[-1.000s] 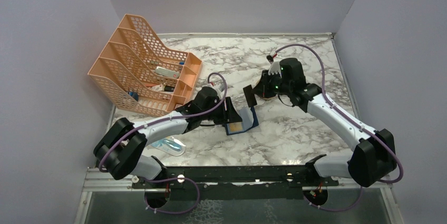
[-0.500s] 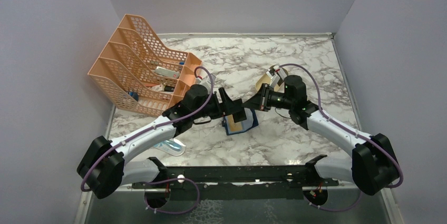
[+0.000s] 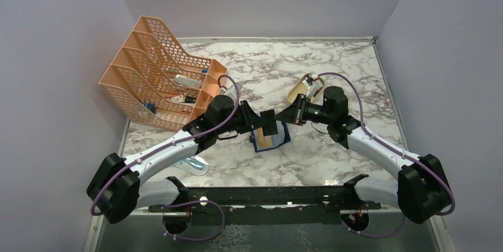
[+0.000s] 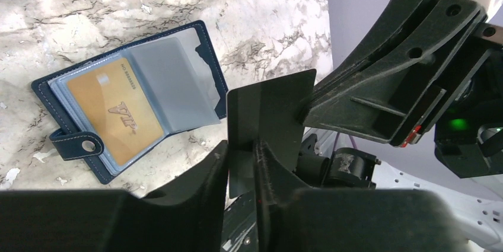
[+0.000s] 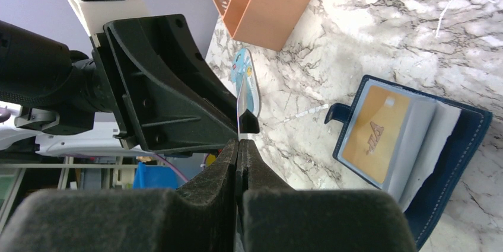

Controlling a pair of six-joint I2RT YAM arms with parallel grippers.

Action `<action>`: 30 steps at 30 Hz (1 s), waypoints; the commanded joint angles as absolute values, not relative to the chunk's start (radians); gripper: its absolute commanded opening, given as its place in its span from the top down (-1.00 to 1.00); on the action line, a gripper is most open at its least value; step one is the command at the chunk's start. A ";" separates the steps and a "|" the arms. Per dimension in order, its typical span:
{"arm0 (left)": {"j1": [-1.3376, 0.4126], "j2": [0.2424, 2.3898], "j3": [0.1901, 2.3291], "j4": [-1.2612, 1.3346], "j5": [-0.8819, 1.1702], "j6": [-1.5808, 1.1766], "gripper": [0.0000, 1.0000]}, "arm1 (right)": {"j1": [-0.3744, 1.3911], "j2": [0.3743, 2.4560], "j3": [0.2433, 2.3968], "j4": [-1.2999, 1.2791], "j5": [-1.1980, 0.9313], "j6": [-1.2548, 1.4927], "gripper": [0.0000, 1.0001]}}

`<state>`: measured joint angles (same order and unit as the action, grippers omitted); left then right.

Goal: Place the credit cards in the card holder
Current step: Pick up the credit card from the storage box, then insert the credit card into the card holder.

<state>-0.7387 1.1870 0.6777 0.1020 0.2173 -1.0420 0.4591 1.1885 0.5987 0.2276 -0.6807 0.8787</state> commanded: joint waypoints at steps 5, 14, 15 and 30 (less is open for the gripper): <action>-0.734 1.165 0.664 0.210 0.227 -1.063 1.00 | 0.466 1.224 0.582 0.265 -0.718 0.868 0.94; -0.733 1.140 0.633 0.116 0.154 -1.043 1.00 | 0.466 1.236 0.631 0.082 -0.589 0.727 0.11; -0.733 1.135 0.630 0.094 0.135 -1.037 1.00 | 0.466 1.236 0.641 0.051 -0.561 0.700 0.06; -0.729 1.207 0.630 0.057 0.116 -1.023 1.00 | 0.573 1.363 0.815 -0.203 -0.307 0.460 0.15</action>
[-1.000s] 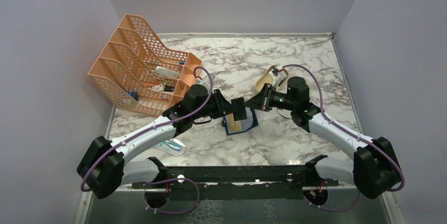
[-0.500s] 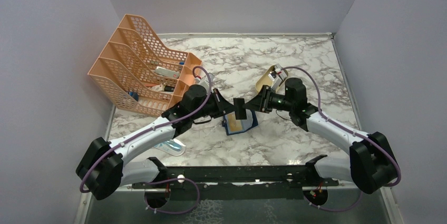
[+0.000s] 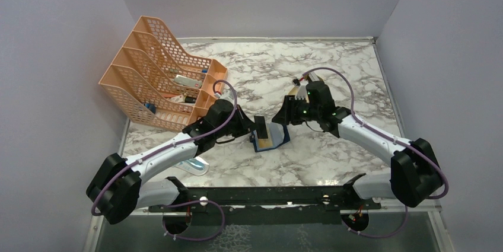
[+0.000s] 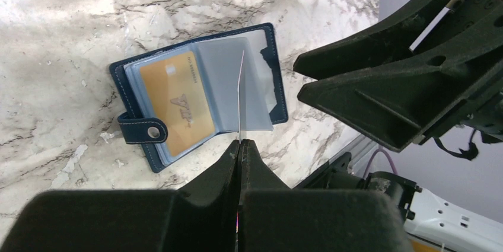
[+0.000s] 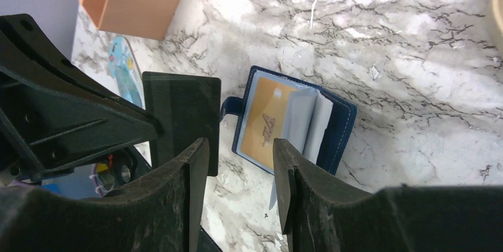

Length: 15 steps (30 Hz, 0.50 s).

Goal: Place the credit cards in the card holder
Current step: Insert the credit card into the card holder.

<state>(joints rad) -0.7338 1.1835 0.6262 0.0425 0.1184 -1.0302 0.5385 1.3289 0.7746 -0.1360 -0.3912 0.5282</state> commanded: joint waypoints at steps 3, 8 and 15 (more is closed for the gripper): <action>-0.729 1.223 0.629 0.077 0.128 -1.026 1.00 | 0.612 1.401 0.840 -0.236 -0.239 0.442 0.17; -0.727 1.263 0.630 0.114 0.166 -1.029 1.00 | 0.630 1.455 0.838 -0.264 -0.151 0.412 0.27; -0.727 1.344 0.647 0.155 0.239 -1.012 1.00 | 0.630 1.451 0.785 -0.273 -0.054 0.403 0.60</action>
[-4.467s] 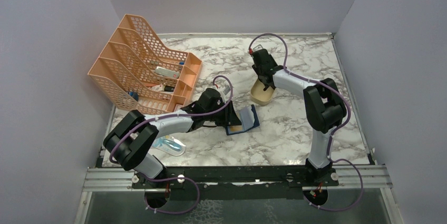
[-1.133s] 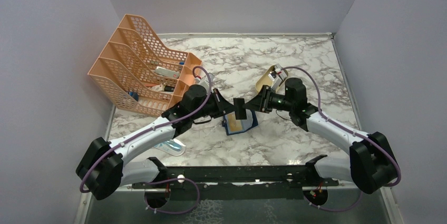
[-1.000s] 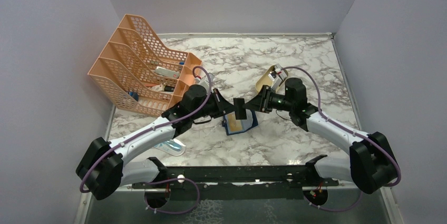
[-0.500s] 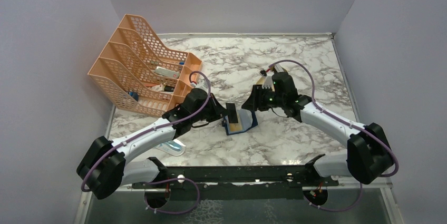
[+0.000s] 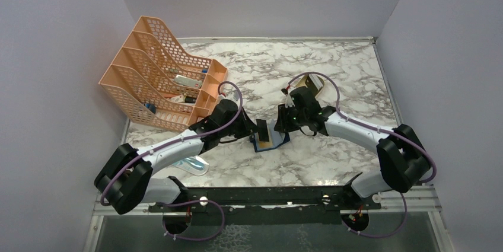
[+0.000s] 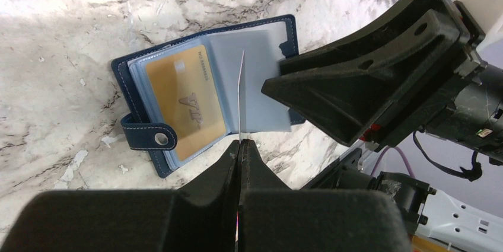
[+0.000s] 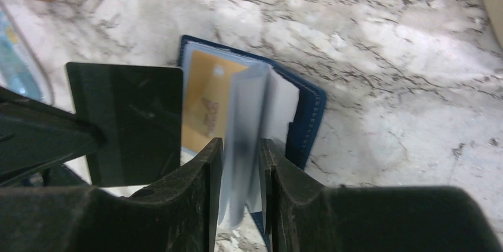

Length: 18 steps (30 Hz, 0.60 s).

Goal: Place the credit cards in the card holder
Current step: Insert the credit card into the card holder.

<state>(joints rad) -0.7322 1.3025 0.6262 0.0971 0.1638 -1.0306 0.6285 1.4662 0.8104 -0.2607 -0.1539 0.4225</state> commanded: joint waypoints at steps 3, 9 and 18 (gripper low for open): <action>-0.727 1.387 0.673 0.148 0.266 -0.987 1.00 | 0.630 1.436 0.755 -0.264 -0.047 0.412 0.62; -0.726 1.449 0.721 0.150 0.319 -0.951 1.00 | 0.630 1.410 0.686 -0.228 -0.082 0.454 0.75; -0.720 1.507 0.762 0.123 0.356 -0.885 1.00 | 0.630 1.365 0.646 -0.257 -0.040 0.471 0.59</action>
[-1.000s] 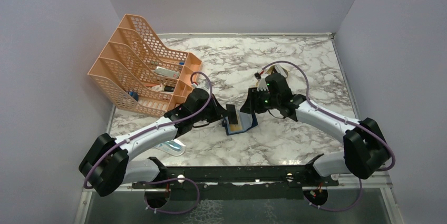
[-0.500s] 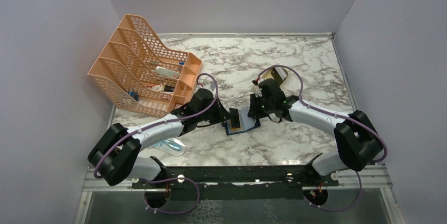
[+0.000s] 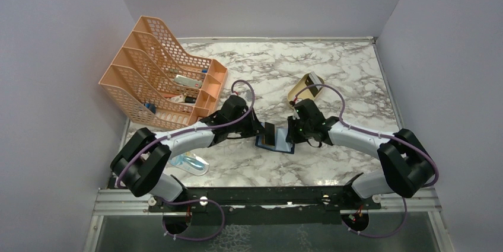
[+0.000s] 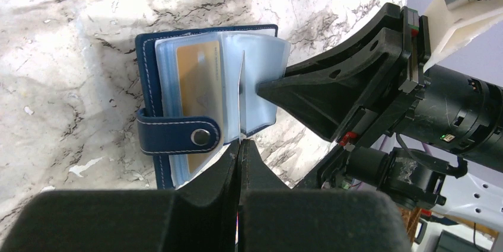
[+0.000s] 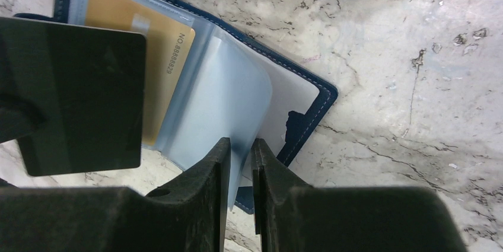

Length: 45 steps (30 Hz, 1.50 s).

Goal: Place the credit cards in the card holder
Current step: Insert the credit card into the card holder.

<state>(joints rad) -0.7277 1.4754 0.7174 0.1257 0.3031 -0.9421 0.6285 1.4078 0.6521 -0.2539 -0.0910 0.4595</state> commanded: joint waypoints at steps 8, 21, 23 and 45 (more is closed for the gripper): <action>-0.716 1.550 0.813 0.084 0.390 -0.822 1.00 | 0.630 1.318 0.660 -0.292 0.002 0.463 0.61; -0.704 1.633 0.824 0.106 0.474 -0.797 1.00 | 0.630 1.337 0.662 -0.308 0.037 0.442 0.59; -0.704 1.643 0.825 0.116 0.483 -0.799 1.00 | 0.630 1.343 0.666 -0.314 0.044 0.442 0.54; -0.704 1.695 0.797 0.211 0.500 -0.871 1.00 | 0.630 1.351 0.650 -0.326 0.074 0.444 0.61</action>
